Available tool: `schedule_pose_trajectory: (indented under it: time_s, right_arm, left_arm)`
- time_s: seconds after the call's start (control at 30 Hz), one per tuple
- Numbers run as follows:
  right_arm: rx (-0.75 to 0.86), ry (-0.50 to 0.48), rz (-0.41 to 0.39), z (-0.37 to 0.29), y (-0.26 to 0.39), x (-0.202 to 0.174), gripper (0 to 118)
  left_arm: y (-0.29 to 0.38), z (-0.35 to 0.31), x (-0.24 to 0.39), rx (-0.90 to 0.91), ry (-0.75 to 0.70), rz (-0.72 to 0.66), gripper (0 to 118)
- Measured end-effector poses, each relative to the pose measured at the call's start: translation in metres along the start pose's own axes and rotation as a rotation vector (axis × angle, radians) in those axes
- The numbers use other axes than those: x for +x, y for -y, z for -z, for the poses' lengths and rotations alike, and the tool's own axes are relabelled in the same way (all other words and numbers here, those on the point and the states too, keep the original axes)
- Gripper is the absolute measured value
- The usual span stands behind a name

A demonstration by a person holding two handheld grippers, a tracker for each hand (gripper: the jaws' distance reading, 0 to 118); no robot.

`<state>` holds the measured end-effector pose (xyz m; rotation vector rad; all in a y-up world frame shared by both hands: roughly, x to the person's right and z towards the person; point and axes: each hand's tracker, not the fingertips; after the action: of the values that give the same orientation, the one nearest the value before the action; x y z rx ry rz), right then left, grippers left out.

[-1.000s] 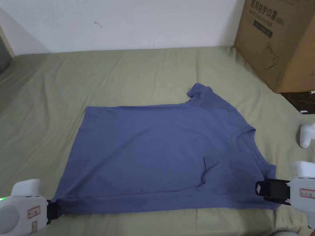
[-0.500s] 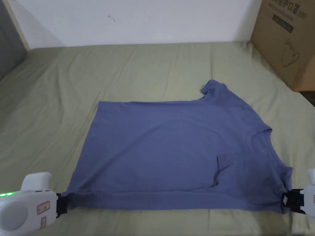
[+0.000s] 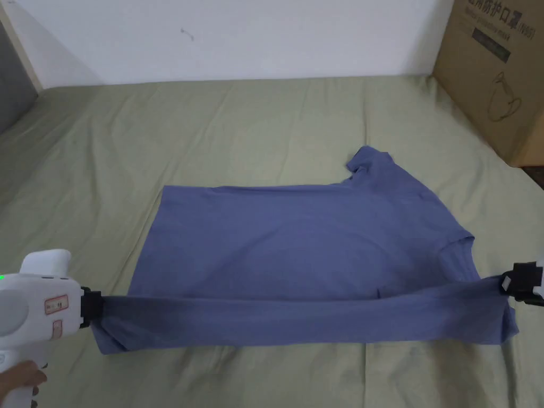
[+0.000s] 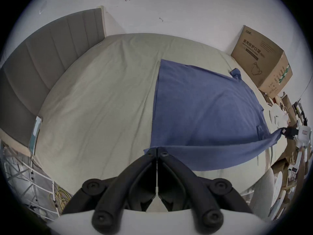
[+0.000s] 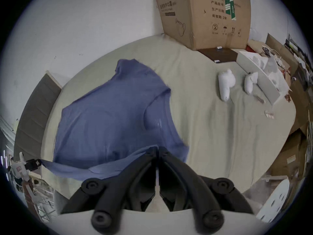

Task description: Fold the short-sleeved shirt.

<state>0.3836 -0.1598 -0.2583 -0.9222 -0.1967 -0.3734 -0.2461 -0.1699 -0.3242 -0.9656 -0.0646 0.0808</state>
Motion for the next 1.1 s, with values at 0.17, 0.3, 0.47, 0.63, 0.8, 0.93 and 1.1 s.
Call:
schedule_pose_trajectory:
  time_s: [0.17, 0.3, 0.47, 0.63, 0.8, 0.93, 1.1]
  right_arm:
    - [-0.034, 0.021, 0.006, 0.041, -0.031, -0.006, 0]
    - [-0.088, 0.048, 0.003, 0.074, -0.036, -0.007, 0]
    - [-0.08, 0.058, 0.021, 0.085, -0.03, -0.005, 8]
    - [-0.047, 0.045, -0.049, 0.06, -0.029, -0.009, 93]
    - [-0.001, 0.023, -0.09, 0.026, -0.011, -0.018, 19]
    - [-0.012, -0.019, -0.105, 0.011, 0.026, -0.021, 0]
    - [-0.059, -0.014, -0.077, 0.014, 0.063, -0.017, 0]
  left_arm:
    - [-0.041, 0.047, -0.006, -0.031, -0.019, -0.018, 0]
    - [-0.049, 0.082, 0.001, -0.076, -0.053, 0.037, 0]
    - [-0.047, 0.105, -0.002, -0.094, -0.067, 0.046, 77]
    - [-0.044, 0.079, -0.011, -0.043, -0.032, -0.021, 96]
    - [-0.024, 0.028, -0.011, 0.006, 0.028, -0.032, 53]
    - [0.02, 0.007, -0.007, 0.05, -0.015, 0.0, 0]
    - [0.048, 0.013, -0.015, 0.003, 0.041, -0.045, 0]
